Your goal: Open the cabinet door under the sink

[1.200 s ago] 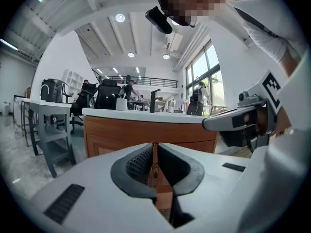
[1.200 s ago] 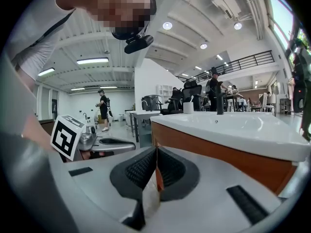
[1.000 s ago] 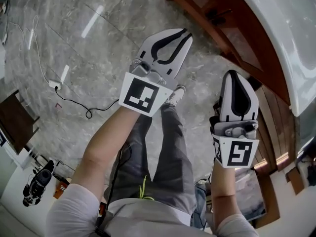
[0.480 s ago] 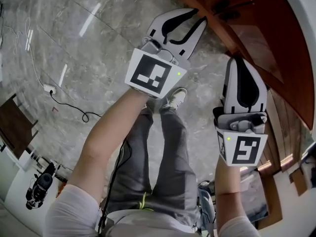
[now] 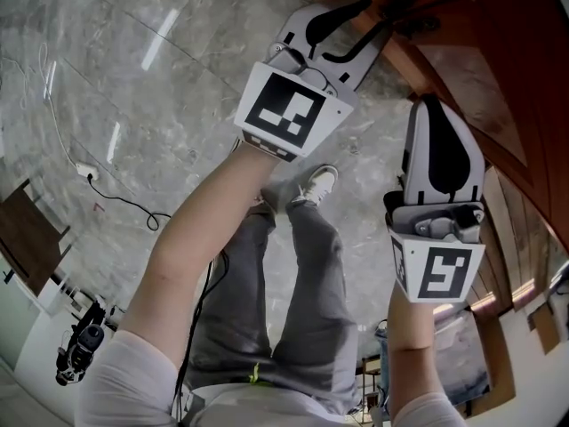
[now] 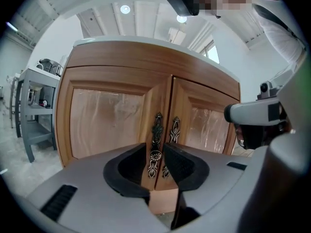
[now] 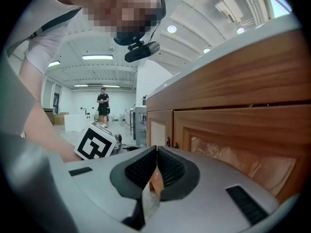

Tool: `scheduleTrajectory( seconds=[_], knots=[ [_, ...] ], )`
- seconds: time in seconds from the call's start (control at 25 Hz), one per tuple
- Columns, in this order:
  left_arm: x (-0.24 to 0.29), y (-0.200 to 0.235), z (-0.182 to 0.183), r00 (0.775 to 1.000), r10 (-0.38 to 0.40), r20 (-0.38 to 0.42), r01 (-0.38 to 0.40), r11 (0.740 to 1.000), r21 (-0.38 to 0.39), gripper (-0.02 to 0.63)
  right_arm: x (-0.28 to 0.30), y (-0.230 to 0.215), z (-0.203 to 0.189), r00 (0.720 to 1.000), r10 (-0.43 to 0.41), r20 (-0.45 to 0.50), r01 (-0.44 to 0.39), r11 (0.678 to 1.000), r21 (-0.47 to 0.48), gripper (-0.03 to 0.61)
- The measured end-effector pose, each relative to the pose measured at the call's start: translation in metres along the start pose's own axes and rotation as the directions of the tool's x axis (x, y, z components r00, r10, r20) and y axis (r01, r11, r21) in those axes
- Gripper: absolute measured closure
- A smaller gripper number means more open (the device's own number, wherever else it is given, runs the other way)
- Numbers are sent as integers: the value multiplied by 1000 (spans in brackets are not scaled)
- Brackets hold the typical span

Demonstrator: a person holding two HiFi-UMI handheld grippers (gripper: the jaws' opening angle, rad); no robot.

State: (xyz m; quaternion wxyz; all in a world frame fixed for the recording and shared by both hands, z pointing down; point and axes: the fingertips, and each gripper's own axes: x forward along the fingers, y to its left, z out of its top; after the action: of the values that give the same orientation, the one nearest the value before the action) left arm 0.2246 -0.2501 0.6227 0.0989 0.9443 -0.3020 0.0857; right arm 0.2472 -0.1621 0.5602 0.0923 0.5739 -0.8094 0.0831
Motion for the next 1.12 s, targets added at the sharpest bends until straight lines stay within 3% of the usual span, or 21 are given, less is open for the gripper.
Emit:
scheduleTrajectory(
  seconds=[0.6,1.12],
  knots=[
    [23,1,-16,999,-33,-21,33,999,21,505,2,-7,-14,999,-22,23,22,1000,-5,546],
    [18,-2,-17,994,-95,-47,99,991,95,522,6,-2,-14,1000,-10,23,10,1000,-15,546]
  ],
)
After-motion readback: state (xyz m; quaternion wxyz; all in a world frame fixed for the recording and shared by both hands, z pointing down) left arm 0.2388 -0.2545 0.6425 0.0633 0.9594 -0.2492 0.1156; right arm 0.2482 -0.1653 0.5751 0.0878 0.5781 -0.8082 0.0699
